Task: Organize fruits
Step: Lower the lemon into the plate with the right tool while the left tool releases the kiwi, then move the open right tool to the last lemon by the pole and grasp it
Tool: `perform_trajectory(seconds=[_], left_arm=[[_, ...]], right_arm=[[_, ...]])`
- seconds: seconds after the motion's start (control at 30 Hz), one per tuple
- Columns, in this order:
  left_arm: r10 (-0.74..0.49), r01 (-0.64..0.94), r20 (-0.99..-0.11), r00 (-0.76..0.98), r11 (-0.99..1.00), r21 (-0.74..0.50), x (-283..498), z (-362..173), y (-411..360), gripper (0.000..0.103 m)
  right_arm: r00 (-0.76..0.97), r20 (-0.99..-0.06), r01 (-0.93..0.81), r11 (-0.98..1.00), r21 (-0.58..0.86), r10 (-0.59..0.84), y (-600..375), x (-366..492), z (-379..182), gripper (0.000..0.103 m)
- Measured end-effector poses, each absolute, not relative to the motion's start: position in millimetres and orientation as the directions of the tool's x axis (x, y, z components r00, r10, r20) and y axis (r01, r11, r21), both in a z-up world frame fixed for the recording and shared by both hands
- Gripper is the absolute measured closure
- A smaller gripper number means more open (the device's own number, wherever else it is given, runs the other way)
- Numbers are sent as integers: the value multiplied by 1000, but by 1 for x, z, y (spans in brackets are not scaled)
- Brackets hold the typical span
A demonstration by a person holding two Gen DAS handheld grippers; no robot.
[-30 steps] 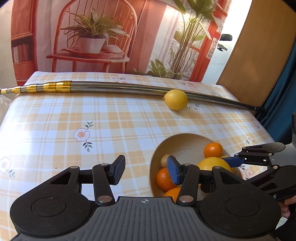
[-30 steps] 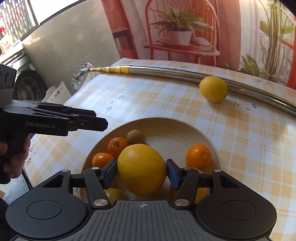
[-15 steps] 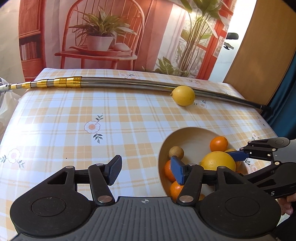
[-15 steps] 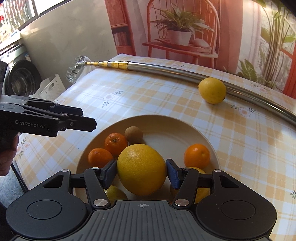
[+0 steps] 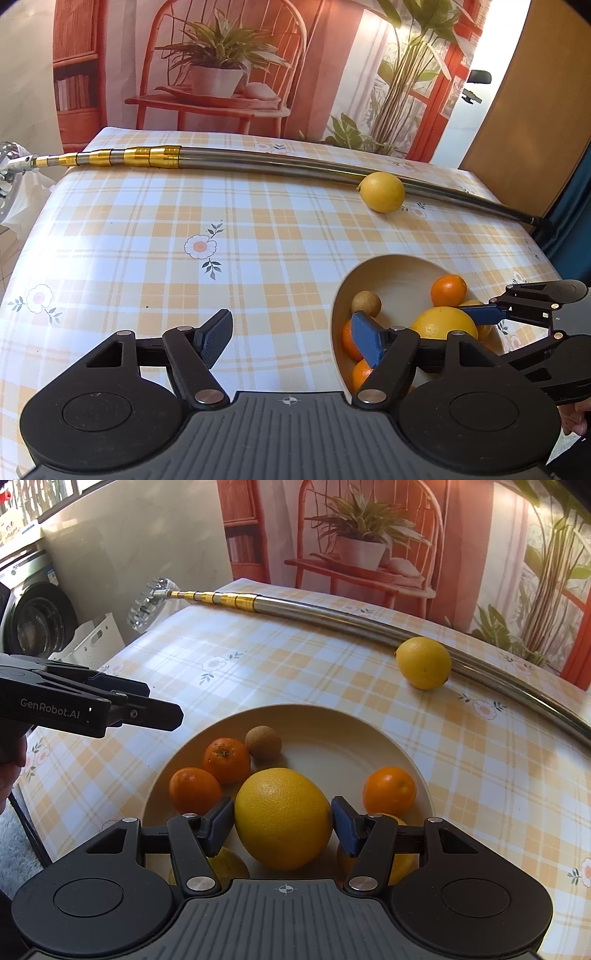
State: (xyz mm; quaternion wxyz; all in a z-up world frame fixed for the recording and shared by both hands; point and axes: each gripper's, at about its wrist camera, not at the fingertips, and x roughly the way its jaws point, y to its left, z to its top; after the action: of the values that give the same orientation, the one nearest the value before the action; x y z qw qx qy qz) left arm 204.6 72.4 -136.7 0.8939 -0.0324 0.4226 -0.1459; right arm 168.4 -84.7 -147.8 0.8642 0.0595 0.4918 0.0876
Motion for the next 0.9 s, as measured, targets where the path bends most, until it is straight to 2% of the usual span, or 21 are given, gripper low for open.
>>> perform_trajectory(seconds=[0.3, 0.4, 0.6, 0.73, 0.9], left_arm=[[-276, 216, -752, 599, 960, -180, 204, -137, 73, 26], [-275, 208, -747, 605, 960, -185, 204, -135, 74, 22], [-272, 186, -733, 623, 962, -199, 205, -130, 78, 18], [-268, 178, -728, 631, 963, -201, 209, -124, 80, 14], [-253, 190, -712, 655, 967, -169, 213, -115, 76, 6]], right_arm=[[507, -837, -82, 979, 189, 204, -87, 168, -145, 49], [527, -825, -73, 978, 196, 204, -91, 168, -141, 48], [598, -778, -26, 975, 221, 192, -111, 170, -123, 26], [645, -743, 11, 971, 241, 177, -131, 176, -109, 7], [681, -719, 51, 970, 236, 139, -154, 187, -98, 1]])
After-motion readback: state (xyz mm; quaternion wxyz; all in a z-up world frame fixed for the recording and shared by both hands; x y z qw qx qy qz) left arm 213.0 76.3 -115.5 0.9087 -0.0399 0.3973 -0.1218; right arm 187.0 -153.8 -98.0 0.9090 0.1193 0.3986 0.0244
